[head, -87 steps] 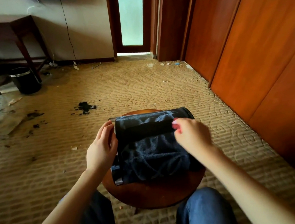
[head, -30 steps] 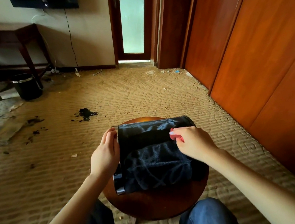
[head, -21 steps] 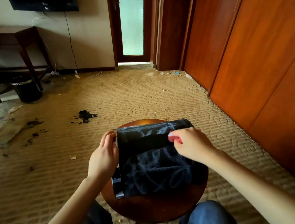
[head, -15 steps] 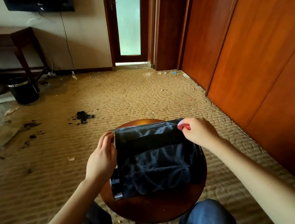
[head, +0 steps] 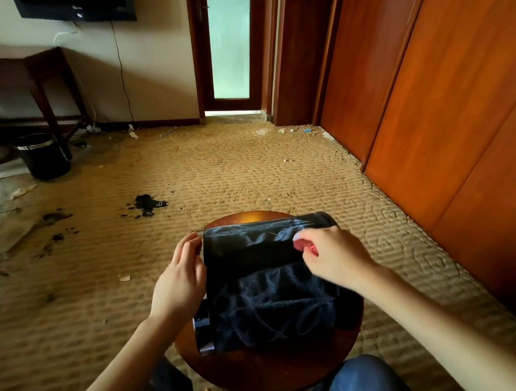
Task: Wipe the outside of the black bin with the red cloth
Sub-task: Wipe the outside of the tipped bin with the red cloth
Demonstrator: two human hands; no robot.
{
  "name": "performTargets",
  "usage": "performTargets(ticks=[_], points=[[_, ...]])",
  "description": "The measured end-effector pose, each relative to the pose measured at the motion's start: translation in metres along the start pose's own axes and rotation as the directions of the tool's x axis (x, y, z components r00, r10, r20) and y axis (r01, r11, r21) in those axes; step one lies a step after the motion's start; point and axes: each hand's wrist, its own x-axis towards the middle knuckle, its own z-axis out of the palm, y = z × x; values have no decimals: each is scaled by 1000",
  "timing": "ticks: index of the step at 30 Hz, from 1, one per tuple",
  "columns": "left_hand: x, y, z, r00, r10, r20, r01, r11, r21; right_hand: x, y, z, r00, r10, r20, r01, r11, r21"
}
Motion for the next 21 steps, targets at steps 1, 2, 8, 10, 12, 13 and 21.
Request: performTargets(ticks=[1, 2, 8, 10, 12, 13, 21], points=[[0, 0, 0, 1000, 3, -4, -3, 1000, -4, -4, -4, 0, 999, -39, 10, 39, 999, 25], [0, 0, 0, 1000, 9, -5, -9, 1000, -6, -4, -2, -1, 999, -49, 11, 49, 998, 30], [-3, -1, 1, 999, 27, -29, -27, 1000, -16, 18, 24, -10, 987, 159, -17, -160, 986, -47], [-4, 1, 1, 999, 9, -44, -10, 1000, -27, 8, 7, -4, 999, 48, 15, -47, 998, -36], [-5, 2, 0, 999, 11, -51, -13, 999, -40, -5, -3, 1, 996, -65, 57, 63, 997, 47], [-7, 3, -1, 999, 19, -51, -21, 999, -45, -5, 1, 0, 995, -70, 65, 66, 995, 69], [-9, 5, 0, 997, 20, -72, -23, 998, -52, 7, 11, -2, 999, 53, 5, -53, 999, 13]])
